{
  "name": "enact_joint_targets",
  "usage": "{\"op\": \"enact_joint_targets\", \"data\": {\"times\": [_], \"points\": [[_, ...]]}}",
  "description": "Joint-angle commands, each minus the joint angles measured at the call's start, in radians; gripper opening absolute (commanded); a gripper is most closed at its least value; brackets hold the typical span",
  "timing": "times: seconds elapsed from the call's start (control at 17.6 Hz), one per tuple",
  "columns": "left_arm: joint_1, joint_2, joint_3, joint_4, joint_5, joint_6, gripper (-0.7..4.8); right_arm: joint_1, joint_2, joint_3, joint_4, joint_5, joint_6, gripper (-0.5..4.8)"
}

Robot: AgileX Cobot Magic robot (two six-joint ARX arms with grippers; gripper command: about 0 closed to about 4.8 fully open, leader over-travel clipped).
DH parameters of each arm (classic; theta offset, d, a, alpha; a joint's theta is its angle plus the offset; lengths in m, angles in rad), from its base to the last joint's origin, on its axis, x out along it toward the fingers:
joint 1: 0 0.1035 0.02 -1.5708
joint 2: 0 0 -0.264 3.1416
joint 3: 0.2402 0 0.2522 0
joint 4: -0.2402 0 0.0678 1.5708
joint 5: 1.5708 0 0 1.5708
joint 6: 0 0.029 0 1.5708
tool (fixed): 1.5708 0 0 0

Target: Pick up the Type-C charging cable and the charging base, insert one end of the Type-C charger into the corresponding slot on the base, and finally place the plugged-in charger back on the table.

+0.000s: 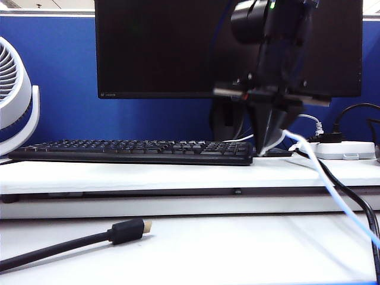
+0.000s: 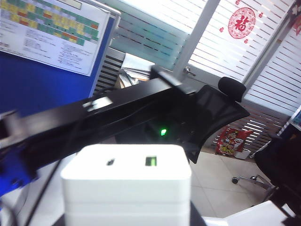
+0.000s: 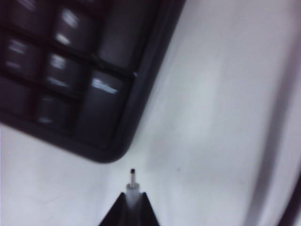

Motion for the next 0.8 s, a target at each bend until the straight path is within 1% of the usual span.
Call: {"op": "enact_joint_targets", "data": {"times": [0.06,0.11,0.17,0.23,0.34,0.4,0.46,0.51,0.57,0.63,0.68,0.8], "points": [[0.0,-0.006,0.003,0.016,0.004,-0.002,-0.05,-0.043,-0.001,0.024,0.04,-0.002,0.006,2.66],[0.0,-0.006,0.003,0.016,0.004,-0.002,-0.05,-0.06,-0.005,0.053,0.029,-0.003,0.0,2.66],[0.0,-0.006,0.003,0.015,0.004,-0.002,-0.05,-0.069,-0.01,0.101,0.013,-0.026,-0.14,2.66],[0.0,-0.006,0.003,0.016,0.004,-0.002,-0.05,-0.071,-0.011,0.124,0.0,-0.05,-0.226,2.66],[0.0,-0.006,0.003,0.016,0.004,-0.002,-0.05,-0.067,-0.011,0.178,-0.058,-0.135,-0.496,2.66],[0.0,-0.006,0.003,0.016,0.003,0.001,-0.05,-0.052,-0.011,0.205,-0.099,-0.195,-0.655,2.64],[0.0,-0.006,0.003,0.017,0.003,0.001,-0.05,-0.054,-0.012,0.205,-0.106,-0.209,-0.684,2.64],[0.0,-0.006,0.003,0.016,0.004,0.001,-0.05,-0.04,-0.01,0.205,-0.159,-0.217,-0.895,2.65],[0.0,-0.006,0.003,0.017,0.003,0.001,-0.05,-0.023,-0.01,0.204,-0.196,-0.223,-1.074,2.67],[0.0,-0.006,0.003,0.017,0.003,0.001,-0.05,-0.016,-0.01,0.204,-0.215,-0.225,-1.173,2.72],[0.0,-0.006,0.003,0.017,0.003,0.001,-0.05,-0.014,-0.01,0.203,-0.227,-0.23,-1.231,2.86],[0.001,-0.006,0.003,0.018,0.005,0.001,-0.05,-0.012,-0.01,0.203,-0.216,-0.277,-1.313,2.87]]}}
